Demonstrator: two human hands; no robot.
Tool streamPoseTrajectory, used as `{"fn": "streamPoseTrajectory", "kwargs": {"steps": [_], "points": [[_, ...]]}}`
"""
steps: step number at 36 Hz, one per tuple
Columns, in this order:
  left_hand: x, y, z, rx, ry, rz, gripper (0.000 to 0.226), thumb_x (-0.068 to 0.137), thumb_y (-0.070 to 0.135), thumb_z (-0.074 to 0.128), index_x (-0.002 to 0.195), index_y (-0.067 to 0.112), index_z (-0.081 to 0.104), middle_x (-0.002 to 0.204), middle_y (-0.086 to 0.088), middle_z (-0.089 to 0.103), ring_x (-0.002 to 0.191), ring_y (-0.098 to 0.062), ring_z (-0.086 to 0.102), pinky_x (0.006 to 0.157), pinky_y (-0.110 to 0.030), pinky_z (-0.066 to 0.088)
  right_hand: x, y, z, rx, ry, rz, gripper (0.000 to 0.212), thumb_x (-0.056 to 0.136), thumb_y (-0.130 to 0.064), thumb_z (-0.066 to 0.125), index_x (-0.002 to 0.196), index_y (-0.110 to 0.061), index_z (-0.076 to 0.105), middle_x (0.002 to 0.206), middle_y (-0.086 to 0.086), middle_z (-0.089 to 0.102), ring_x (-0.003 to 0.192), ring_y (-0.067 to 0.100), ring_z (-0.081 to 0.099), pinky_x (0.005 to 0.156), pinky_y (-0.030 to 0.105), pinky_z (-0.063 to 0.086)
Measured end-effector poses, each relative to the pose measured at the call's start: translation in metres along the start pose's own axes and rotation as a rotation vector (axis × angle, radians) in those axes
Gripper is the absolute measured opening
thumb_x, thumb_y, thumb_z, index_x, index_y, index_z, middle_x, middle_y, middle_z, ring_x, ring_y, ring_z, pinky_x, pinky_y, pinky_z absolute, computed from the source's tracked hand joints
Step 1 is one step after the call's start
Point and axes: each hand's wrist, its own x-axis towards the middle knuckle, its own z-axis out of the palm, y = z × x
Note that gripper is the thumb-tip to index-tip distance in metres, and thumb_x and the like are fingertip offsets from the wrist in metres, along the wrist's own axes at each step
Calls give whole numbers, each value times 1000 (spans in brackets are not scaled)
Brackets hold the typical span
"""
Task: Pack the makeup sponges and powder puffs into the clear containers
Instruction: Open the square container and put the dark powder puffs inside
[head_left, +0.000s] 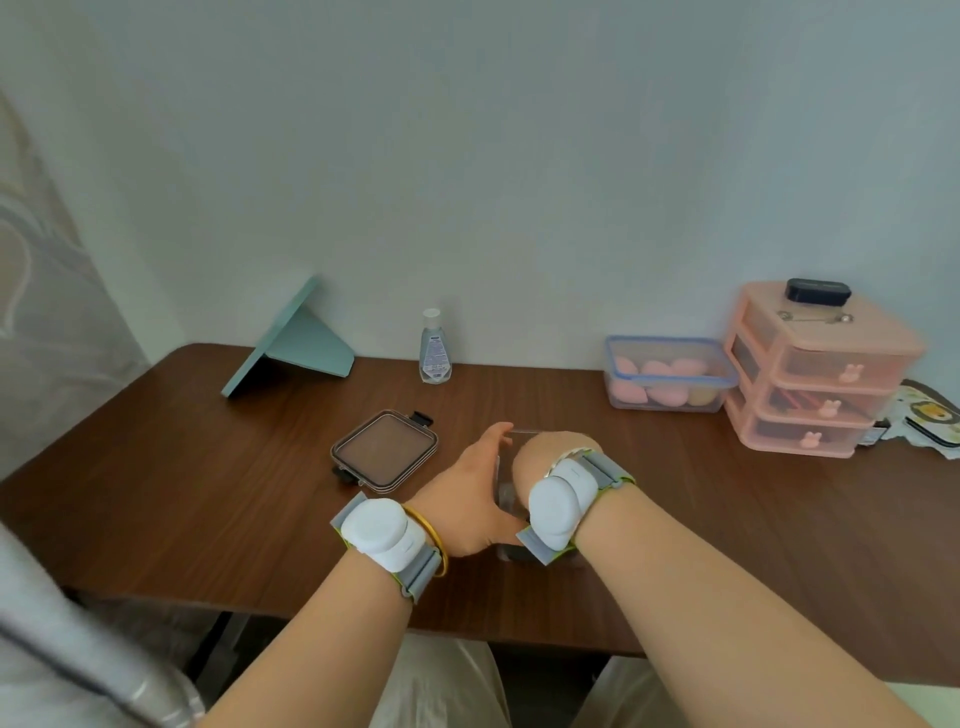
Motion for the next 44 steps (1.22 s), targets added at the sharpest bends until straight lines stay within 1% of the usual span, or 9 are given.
{"fn": "streamPoseTrajectory", "kwargs": {"steps": [5,9,14,17,20,29,33,38,44], "points": [[1,-1,1,-28,-7,8,125,64,45,87,153,35,0,154,5,25,137,-18,36,110,-32,32,-3,-28,3,-132,-322,-24,27,72,-36,66,79,-13,78,106,-3,62,92,14,56,82,35,47],[1,-2,2,-67,-2,14,129,53,52,87,152,36,6,152,4,30,133,-17,40,112,-34,34,-43,-1,9,587,39,134,41,72,-24,62,111,-12,64,86,3,57,76,16,52,68,33,41],[-1,0,1,-60,12,-12,128,56,48,88,152,35,4,154,4,27,133,-19,40,111,-35,36,-44,-5,-16,541,-8,67,49,88,-48,57,107,-3,64,99,11,66,91,26,60,83,41,47],[0,0,2,-77,3,-28,129,59,44,89,152,38,0,157,4,24,136,-19,37,112,-36,35,-52,1,20,1125,203,83,54,96,-44,51,137,-8,47,114,9,59,101,28,58,72,40,45],[-1,0,2,-79,-28,-24,137,61,43,89,152,38,-12,162,4,14,144,-20,26,116,-38,26,-49,10,70,1999,641,120,29,93,-19,53,117,-7,63,103,9,61,93,25,58,63,31,44],[-13,-14,-38,291,-26,-131,111,78,28,75,155,38,-5,162,0,17,131,-19,46,101,-32,48,-40,13,102,2159,1026,563,25,95,-31,47,109,-24,66,103,-5,69,93,17,62,79,31,52],[-2,-40,-50,500,274,-271,73,88,37,58,153,25,26,155,-1,34,138,-23,37,110,-38,37,-44,9,90,2160,1041,550,26,95,-34,45,112,-26,63,103,-5,68,92,18,63,77,34,53],[11,-72,-43,521,244,-586,98,77,74,55,154,27,17,162,-6,18,148,-34,15,119,-50,19,-43,3,82,2141,1072,547,27,98,-35,42,116,-26,60,102,-6,67,87,14,62,70,26,50],[14,-84,-34,589,270,-475,65,92,64,42,143,23,41,148,-4,40,137,-30,36,106,-41,42,-46,-2,84,2160,1158,575,28,99,-37,43,120,-27,59,107,-8,66,91,11,62,77,22,52]]}}
